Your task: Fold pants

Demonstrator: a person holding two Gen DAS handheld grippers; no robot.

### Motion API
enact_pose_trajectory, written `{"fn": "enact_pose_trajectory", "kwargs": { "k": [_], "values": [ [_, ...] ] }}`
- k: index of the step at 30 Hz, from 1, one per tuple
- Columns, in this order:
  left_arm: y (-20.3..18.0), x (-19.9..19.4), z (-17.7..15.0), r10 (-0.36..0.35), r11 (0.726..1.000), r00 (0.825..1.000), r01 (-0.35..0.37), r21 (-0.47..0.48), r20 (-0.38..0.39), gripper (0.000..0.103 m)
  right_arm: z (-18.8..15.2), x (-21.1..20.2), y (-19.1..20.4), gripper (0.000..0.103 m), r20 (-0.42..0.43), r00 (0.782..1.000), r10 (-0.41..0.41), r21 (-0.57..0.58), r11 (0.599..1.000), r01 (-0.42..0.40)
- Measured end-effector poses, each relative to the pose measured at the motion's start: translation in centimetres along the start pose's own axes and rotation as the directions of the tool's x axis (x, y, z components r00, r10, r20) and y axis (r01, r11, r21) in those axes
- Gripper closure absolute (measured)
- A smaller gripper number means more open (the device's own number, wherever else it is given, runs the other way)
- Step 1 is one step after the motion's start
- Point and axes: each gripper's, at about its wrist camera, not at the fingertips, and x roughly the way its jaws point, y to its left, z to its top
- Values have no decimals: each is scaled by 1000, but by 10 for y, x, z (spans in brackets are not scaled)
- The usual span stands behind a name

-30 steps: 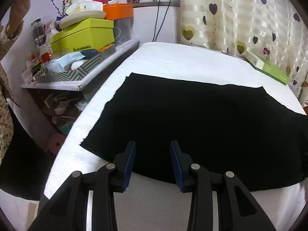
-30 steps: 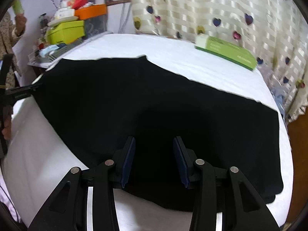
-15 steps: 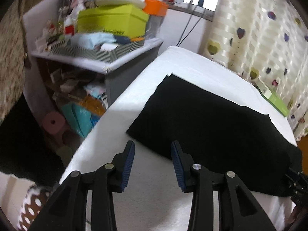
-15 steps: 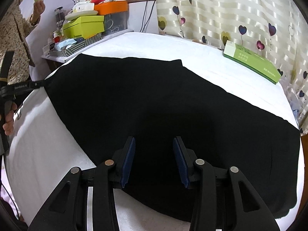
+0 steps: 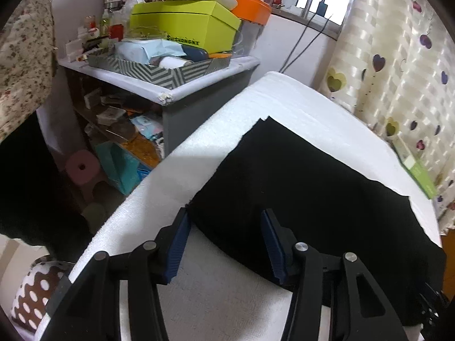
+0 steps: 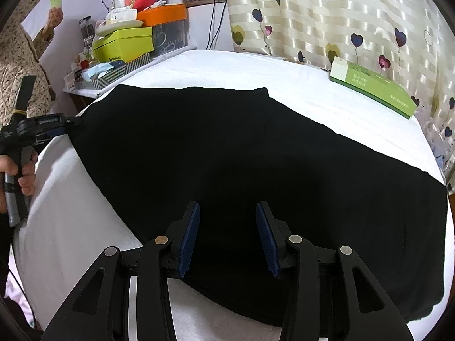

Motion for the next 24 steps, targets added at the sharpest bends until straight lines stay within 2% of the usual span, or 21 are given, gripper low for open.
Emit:
{"fn": "enact_pose_trajectory", "kwargs": {
  "k": [2, 3, 4, 5, 7, 10, 14, 19, 24],
  "values": [
    [-2, 0, 0, 45, 999, 999, -45, 6, 8, 68, 0, -1, 0, 61, 2, 1000, 2, 4, 1000, -2],
    [0, 1, 0, 42, 999, 999, -42, -3, 10, 73, -1, -1, 0, 61, 1, 1000, 4, 6, 1000, -4],
    [2, 1, 1, 34, 999, 999, -34, -16, 11, 84, -1, -2, 1, 61, 1, 1000, 8, 8, 1000, -8],
    [4, 1, 2, 25, 999, 1000, -25, -21, 13, 90, -1, -2, 1, 61, 1, 1000, 12, 9, 1000, -12],
    [6, 0, 3, 15, 1000, 1000, -15, -24, 13, 94, -2, -4, 1, 61, 4, 1000, 17, 12, 1000, -17],
    [2, -7, 4, -14, 1000, 999, 14, -6, 35, 95, -5, -7, -2, 61, 9, 1000, 28, 31, 999, -28],
    [-1, -23, 10, -92, 996, 993, 93, -12, 68, 96, -7, -9, -6, 61, 12, 1000, 28, 53, 998, -28],
    [-15, -42, 20, -197, 980, 975, 198, 3, 106, 96, -9, -13, -7, 61, 22, 999, 25, 62, 998, -26],
    [-44, -52, 26, -286, 958, 953, 282, 56, 98, 96, -13, -15, -11, 61, 21, 999, 31, 82, 996, -32]
  ]
}}
